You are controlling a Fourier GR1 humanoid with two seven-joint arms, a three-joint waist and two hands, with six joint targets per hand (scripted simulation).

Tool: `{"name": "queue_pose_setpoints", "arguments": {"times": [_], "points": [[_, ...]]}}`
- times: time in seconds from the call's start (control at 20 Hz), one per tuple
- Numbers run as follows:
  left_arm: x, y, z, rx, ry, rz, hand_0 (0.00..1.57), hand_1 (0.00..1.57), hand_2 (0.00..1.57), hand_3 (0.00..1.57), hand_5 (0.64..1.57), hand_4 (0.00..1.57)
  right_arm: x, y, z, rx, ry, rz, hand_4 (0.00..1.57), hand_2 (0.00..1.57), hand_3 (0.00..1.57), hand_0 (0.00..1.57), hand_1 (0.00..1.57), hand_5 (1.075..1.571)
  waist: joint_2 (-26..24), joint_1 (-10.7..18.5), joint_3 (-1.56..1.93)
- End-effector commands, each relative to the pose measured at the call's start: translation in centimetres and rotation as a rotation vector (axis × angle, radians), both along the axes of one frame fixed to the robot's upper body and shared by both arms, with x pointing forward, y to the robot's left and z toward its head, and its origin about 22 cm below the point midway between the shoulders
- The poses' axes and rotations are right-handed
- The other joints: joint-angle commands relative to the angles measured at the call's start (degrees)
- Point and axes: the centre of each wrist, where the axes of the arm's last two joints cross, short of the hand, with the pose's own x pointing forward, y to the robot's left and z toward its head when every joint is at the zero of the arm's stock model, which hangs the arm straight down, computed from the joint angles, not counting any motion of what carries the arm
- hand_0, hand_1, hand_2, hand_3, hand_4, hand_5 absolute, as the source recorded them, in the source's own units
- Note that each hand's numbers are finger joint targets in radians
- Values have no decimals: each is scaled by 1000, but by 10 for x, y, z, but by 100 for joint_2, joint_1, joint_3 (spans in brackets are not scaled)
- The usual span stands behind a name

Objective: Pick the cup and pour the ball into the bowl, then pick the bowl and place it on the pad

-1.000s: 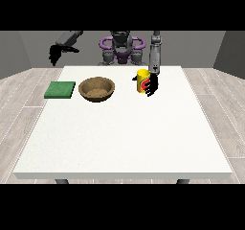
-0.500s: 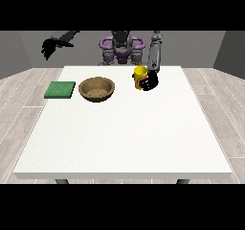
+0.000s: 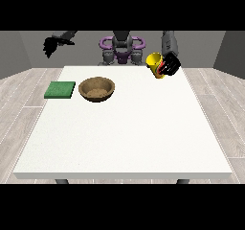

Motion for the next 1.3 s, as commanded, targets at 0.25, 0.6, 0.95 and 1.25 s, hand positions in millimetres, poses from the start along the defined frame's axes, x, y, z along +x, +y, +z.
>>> {"name": "queue_pose_setpoints", "arguments": {"times": [0.25, 0.6, 0.95, 1.25], "points": [[24, -61, 24, 257, 88, 39, 1490, 1490, 1571, 1571, 1267, 1512, -2, -8, -20, 19, 84, -18, 0, 0, 0, 0, 0, 1568, -403, 177, -16], [28, -104, 26, 437, 64, 62, 1498, 1498, 1571, 1571, 1241, 1523, -2, -13, -17, 14, 73, -6, 0, 0, 0, 0, 0, 1570, -480, 2, -15], [40, -167, 58, 801, -10, 16, 1538, 1538, 1571, 1571, 1334, 1485, -6, -27, -28, 19, 97, -23, 0, 0, 0, 0, 0, 1571, -610, 38, -8], [24, -231, 49, 1119, -51, -105, 1498, 1498, 1571, 1571, 1056, 1571, 2, -36, -21, 23, 65, -11, 0, 0, 0, 0, 0, 1571, -451, 10, -9]]}}
